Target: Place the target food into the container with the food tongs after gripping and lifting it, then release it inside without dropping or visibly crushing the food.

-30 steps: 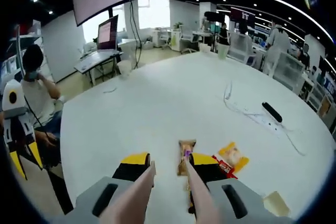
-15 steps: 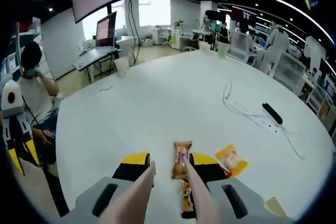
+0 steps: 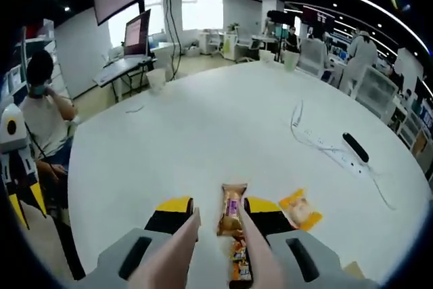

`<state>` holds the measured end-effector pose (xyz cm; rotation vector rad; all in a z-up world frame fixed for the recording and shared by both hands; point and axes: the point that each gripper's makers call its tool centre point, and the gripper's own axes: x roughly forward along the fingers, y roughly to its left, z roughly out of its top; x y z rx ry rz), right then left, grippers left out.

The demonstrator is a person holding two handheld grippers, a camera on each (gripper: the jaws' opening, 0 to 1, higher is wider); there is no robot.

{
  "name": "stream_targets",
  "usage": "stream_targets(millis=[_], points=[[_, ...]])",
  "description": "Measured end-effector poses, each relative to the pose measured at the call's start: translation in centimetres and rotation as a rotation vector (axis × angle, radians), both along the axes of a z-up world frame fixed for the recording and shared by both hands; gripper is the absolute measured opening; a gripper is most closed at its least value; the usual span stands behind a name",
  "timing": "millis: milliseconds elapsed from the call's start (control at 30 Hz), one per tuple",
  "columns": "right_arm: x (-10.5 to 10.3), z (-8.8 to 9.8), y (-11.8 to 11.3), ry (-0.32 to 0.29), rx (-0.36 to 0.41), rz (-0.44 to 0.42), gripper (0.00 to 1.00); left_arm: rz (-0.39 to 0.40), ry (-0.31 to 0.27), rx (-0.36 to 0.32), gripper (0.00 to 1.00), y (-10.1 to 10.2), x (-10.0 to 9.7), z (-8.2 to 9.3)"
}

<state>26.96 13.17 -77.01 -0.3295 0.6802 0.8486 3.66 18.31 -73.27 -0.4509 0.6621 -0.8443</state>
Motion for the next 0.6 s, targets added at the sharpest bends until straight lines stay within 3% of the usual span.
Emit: stream_targets(millis=[600], points=[[0.5,-1.8,0.6,0.023,-0.021,0.032,0.3,0.013,0.023,0.002,0.25,0.2,0.1,-0.6]])
